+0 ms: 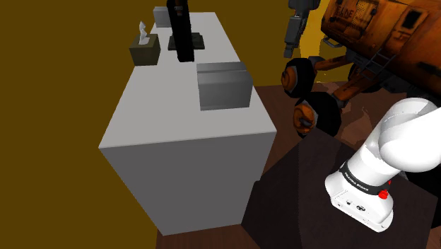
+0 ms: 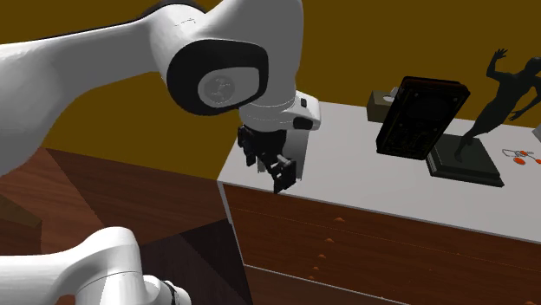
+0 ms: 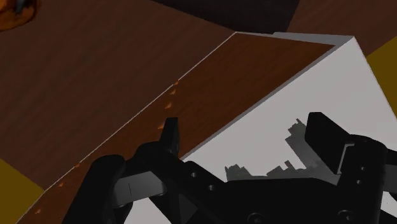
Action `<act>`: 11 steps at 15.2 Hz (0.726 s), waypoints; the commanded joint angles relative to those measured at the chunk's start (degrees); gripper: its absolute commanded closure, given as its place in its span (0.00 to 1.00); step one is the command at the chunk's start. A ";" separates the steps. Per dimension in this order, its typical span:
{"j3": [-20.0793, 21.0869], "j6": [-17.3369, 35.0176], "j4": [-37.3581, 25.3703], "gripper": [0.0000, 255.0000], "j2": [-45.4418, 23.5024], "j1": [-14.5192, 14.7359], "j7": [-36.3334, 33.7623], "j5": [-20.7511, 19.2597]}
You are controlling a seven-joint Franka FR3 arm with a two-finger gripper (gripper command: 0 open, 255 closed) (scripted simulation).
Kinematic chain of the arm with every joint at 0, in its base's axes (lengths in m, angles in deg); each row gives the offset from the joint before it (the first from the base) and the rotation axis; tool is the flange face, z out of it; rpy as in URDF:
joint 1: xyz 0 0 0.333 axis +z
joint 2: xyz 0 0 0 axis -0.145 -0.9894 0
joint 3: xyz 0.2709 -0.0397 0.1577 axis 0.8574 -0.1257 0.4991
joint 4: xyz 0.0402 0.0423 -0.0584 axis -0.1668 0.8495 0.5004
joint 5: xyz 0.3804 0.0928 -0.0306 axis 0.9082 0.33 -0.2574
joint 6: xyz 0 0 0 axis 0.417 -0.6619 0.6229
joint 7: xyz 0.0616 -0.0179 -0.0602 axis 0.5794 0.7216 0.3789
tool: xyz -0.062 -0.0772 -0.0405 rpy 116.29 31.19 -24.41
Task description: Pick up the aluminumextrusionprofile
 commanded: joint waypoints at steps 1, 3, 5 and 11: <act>1.49 0.98 -1.69 0.00 -2.54 1.42 0.18 0.97; 2.93 1.94 -3.28 0.00 -4.94 2.74 0.40 1.77; 4.38 2.82 -4.99 0.00 -7.37 4.00 0.62 2.46; 7.11 5.71 -6.68 0.00 -11.61 6.26 1.05 3.47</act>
